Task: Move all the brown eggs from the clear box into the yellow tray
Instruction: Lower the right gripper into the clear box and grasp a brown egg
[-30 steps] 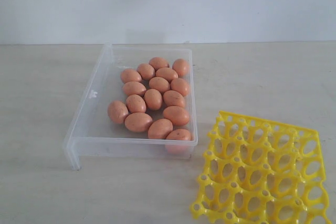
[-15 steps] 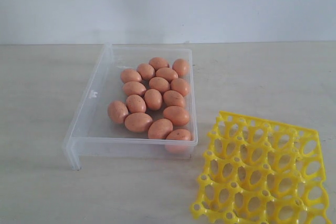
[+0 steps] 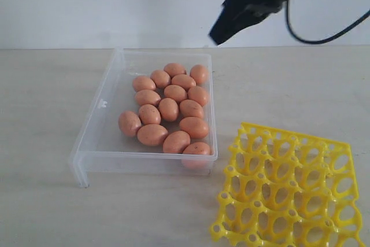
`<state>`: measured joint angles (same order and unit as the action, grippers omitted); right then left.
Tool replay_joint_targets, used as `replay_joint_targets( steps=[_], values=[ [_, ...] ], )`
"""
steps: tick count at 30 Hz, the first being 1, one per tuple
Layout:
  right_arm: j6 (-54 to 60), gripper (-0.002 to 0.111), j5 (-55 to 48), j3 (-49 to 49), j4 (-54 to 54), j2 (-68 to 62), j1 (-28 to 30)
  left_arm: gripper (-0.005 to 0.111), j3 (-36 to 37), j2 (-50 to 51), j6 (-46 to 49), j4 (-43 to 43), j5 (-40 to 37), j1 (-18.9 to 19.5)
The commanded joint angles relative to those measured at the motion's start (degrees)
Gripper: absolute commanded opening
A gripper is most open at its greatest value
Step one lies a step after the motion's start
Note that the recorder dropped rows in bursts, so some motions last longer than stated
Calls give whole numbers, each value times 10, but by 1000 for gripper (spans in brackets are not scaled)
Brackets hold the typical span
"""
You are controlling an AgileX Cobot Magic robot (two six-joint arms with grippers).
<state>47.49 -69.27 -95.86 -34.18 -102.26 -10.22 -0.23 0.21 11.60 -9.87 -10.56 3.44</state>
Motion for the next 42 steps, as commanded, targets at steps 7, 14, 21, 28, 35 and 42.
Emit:
replay_joint_targets(
  steps=[7, 14, 21, 28, 35, 42],
  values=[
    [100, 1, 113, -2, 212, -105, -218, 4, 2, -2, 0, 1, 3, 0],
    [101, 2, 137, -2, 232, -155, -243, 4, 2, -2, 0, 1, 3, 0],
    [141, 58, 172, -2, 229, -156, -243, 4, 2, -2, 0, 1, 3, 0],
    [137, 58, 293, -2, 225, -202, -243, 4, 2, -2, 0, 1, 3, 0],
    [131, 58, 279, -2, 228, -210, -240, 4, 2, -2, 0, 1, 3, 0],
    [129, 58, 275, -2, 231, -236, -234, 4, 2, -2, 0, 1, 3, 0]
  ],
)
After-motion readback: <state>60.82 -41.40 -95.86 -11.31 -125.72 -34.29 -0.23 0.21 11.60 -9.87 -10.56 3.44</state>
